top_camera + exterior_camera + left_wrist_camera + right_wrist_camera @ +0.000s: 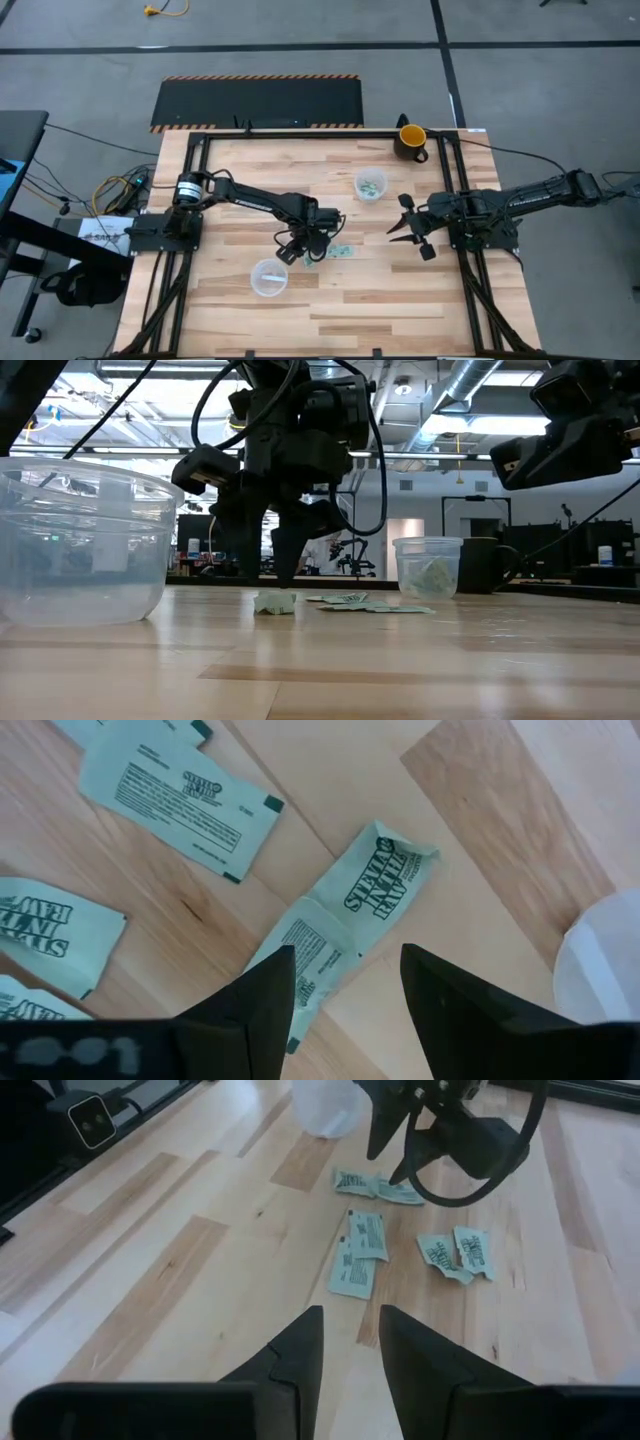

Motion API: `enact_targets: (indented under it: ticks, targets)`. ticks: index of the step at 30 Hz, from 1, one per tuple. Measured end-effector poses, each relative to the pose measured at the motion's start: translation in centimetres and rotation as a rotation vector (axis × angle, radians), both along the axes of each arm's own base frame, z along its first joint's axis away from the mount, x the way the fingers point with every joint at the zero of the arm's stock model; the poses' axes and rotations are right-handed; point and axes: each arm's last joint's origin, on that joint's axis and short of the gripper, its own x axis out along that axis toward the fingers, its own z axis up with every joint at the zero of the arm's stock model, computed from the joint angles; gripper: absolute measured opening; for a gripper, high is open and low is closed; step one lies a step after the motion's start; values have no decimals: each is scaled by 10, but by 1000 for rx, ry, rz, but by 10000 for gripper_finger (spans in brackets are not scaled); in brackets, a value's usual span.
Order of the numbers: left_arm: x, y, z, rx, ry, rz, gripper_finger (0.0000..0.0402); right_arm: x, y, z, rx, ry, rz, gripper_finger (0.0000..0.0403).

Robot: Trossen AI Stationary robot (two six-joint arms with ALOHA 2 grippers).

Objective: Pick and place Stevia / Truvia into bins
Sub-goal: Put the stevia packet into the bottom transparent container

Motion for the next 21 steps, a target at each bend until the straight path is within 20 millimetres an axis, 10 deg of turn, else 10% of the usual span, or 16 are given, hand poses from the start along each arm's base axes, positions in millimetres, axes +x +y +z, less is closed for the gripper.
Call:
enact_targets:
  ticks: [21]
  targets:
    - [5, 8, -18, -31, 15, -24, 171, 1, 0, 1, 2, -15, 0, 93]
